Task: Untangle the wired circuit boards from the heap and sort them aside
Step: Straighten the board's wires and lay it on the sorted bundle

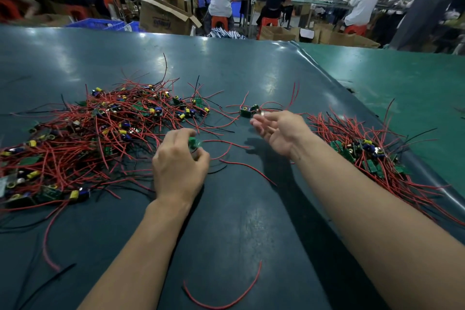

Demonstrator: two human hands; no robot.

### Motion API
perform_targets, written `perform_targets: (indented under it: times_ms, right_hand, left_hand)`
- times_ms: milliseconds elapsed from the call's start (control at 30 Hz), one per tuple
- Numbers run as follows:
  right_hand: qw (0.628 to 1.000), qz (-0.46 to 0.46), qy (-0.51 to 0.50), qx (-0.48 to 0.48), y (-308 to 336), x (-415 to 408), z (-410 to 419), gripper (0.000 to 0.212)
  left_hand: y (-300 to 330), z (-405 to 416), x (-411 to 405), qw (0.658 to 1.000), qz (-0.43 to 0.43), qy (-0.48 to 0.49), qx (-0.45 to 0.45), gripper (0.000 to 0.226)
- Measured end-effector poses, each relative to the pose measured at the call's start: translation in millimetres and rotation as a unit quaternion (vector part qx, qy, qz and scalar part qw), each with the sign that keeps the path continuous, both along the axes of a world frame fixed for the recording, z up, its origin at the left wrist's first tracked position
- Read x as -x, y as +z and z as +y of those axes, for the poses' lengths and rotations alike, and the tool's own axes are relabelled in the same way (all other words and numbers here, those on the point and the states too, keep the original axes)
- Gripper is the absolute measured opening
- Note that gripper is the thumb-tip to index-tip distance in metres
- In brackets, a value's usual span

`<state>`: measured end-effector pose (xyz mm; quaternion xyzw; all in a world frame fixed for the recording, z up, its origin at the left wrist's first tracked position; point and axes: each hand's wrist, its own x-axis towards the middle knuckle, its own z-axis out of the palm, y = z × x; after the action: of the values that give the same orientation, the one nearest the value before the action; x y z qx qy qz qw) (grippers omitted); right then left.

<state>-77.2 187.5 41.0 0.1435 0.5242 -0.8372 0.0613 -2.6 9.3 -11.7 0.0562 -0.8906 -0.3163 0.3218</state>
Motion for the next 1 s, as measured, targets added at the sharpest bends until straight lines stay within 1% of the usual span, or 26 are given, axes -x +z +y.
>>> perform_targets:
  times_ms: [33,100,167,200,233,300,333,367,433,500,567,667,767,833,867,933,967,1000]
  right_hand:
    - [1.000,-0.011,0.004,-0.006,-4,0,0,0.011]
    - [1.000,-0.016,0.011,-0.002,-13,-6,1,0.008]
    - [1.000,-0.006,0.010,-0.009,-17,-17,5,0.005]
    - [0.999,0.004,0.023,-0.030,-19,-25,9,0.005]
    - [0.996,0.022,0.060,-0.056,-20,-34,13,0.007]
    - [0.977,0.070,0.181,-0.082,-25,-54,17,0.015]
    - [0.965,0.093,0.233,-0.077,-28,-63,16,0.023]
    - [0.956,0.116,0.261,-0.065,-32,-69,13,0.033]
    - [0.953,0.158,0.256,-0.036,-39,-74,6,0.048]
    - [0.954,0.193,0.226,-0.041,-40,-74,1,0.054]
    - [0.951,0.226,0.193,-0.082,-40,-74,2,0.051]
    - [0.940,0.264,0.164,-0.139,-42,-75,5,0.038]
    - [0.943,0.262,0.140,-0.150,-46,-77,3,0.028]
    - [0.939,0.271,0.098,-0.188,-47,-76,1,0.021]
    - [0.939,0.272,0.084,-0.194,-47,-75,1,0.019]
    - [0.945,0.272,0.079,-0.161,-48,-74,1,0.025]
    - [0.945,0.275,0.089,-0.151,-48,-74,1,0.028]
    - [0.941,0.279,0.099,-0.163,-48,-75,1,0.031]
  left_hand:
    - [2,2,0,0.998,0.056,-0.034,-0.016,0.030]
    - [5,6,-2,0.982,0.165,-0.092,-0.025,0.030]
    - [6,11,-3,0.960,0.247,-0.131,-0.016,0.030]
    - [6,14,-3,0.950,0.274,-0.148,-0.015,0.030]
    - [6,16,-3,0.941,0.293,-0.167,-0.016,0.030]
    - [3,21,-2,0.928,0.307,-0.208,-0.022,0.034]
    - [2,24,-2,0.924,0.302,-0.231,-0.025,0.035]
    - [0,27,-2,0.922,0.290,-0.255,-0.029,0.034]
    - [-2,30,-2,0.922,0.258,-0.285,-0.034,0.031]
    - [-2,29,-2,0.927,0.234,-0.290,-0.041,0.026]
    - [-1,27,0,0.932,0.220,-0.284,-0.044,0.019]
    - [-3,28,1,0.935,0.207,-0.285,-0.040,0.007]
    - [-3,28,2,0.942,0.194,-0.270,-0.045,0.010]
    - [-4,27,2,0.951,0.180,-0.244,-0.054,0.017]
    - [-5,27,2,0.955,0.161,-0.237,-0.075,0.020]
    - [-5,29,0,0.954,0.077,-0.240,-0.164,0.023]
    - [-5,31,-1,0.942,0.039,-0.253,-0.215,0.020]
    - [-5,32,-2,0.927,0.021,-0.271,-0.258,0.015]
